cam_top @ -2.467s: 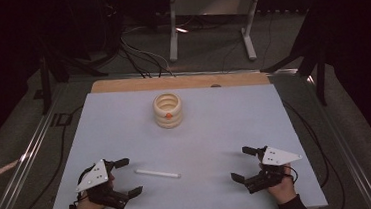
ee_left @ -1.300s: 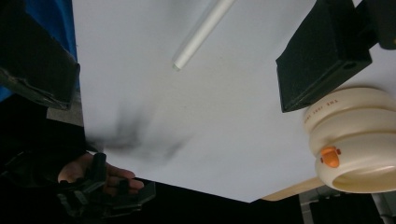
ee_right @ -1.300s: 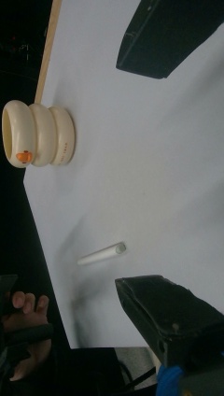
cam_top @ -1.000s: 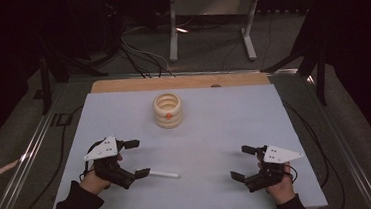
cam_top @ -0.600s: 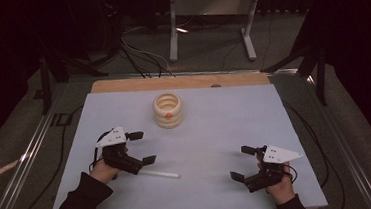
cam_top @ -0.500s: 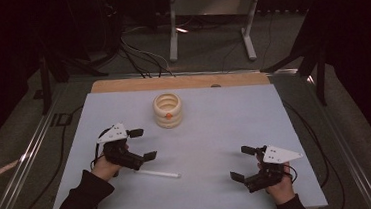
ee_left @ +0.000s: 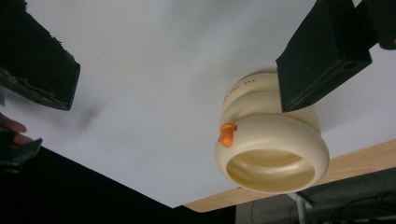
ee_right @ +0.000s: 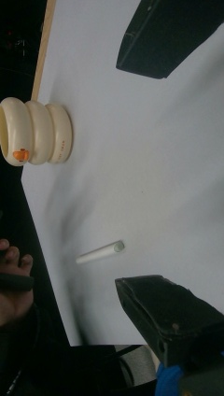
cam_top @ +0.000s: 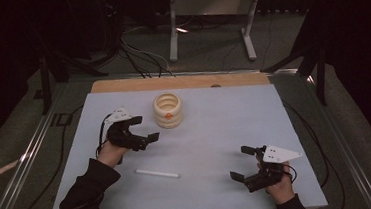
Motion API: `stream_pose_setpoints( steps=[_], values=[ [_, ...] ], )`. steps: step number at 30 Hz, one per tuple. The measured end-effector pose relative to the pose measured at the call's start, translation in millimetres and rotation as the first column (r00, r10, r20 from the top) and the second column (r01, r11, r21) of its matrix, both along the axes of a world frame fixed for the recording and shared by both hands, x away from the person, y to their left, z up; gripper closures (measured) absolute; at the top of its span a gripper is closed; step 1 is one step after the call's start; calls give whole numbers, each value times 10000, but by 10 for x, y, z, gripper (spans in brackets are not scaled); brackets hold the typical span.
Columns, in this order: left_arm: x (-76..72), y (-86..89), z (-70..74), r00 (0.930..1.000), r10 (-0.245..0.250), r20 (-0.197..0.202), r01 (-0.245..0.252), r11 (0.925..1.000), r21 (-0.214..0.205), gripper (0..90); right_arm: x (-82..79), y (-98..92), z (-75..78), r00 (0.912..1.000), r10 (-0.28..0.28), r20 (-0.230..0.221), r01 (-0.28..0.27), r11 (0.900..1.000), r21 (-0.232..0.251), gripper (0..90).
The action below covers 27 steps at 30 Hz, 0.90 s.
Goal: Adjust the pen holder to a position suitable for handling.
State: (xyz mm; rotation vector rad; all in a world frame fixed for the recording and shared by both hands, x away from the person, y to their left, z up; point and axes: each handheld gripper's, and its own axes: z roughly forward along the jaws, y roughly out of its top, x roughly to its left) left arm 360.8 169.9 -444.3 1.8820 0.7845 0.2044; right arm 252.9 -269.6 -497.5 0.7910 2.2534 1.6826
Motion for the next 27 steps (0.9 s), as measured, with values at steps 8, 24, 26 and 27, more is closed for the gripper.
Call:
stream_pose_setpoints(
  steps=[8, 24, 26, 27],
  values=[
    [222, -62, 63, 9957, 685, -626, -696, 9974, -165, 1, 6, 4, -2, 10000, 23, -45, -23, 10000, 22, 0],
    [666, -204, 159, 9431, 2329, -2372, -2365, 9715, 136, 1, 11, 10, -9, 9999, 69, -130, -69, 10000, 10, 0],
    [718, -217, 172, 9389, 2295, -2566, -2331, 9723, 168, 2, 15, 9, -11, 9999, 68, -140, -68, 10000, 15, 0],
    [741, -228, 178, 9333, 2418, -2655, -2412, 9698, 354, 2, 16, 8, -12, 9999, 69, -147, -68, 10000, 15, 0]
  ],
)
